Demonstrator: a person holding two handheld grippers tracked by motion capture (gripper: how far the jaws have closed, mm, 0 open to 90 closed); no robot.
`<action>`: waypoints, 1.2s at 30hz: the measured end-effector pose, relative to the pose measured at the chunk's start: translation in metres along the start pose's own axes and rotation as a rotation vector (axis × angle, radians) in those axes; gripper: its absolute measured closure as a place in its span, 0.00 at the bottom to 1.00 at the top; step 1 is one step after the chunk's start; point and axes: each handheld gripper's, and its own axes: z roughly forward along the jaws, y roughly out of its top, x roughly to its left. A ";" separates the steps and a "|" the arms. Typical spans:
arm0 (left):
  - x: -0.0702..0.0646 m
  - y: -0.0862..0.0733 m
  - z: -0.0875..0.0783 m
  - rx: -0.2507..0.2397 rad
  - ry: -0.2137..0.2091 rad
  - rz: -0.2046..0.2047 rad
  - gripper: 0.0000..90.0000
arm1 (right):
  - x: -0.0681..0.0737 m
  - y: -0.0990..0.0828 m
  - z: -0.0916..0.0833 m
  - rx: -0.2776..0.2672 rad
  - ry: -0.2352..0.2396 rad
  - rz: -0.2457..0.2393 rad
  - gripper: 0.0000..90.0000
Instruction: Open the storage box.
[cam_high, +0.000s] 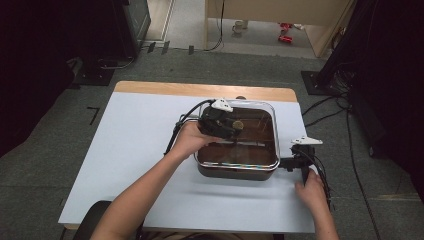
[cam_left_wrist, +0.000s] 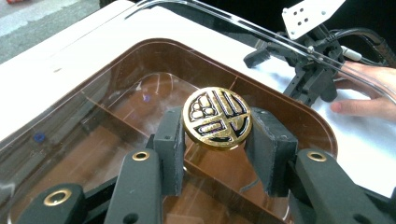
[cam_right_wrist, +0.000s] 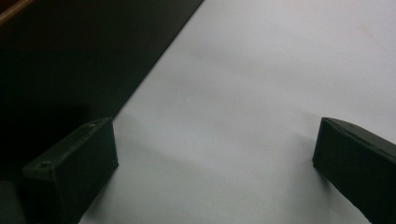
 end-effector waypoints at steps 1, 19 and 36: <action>0.001 0.000 -0.004 0.006 0.004 -0.003 0.66 | 0.000 0.000 0.000 0.000 0.000 -0.001 0.00; 0.022 -0.023 -0.047 0.009 0.055 -0.078 0.66 | 0.000 0.000 0.000 0.002 0.000 -0.001 0.00; 0.053 -0.052 -0.088 -0.005 0.138 -0.195 0.66 | 0.000 0.000 0.000 0.001 0.000 0.001 0.00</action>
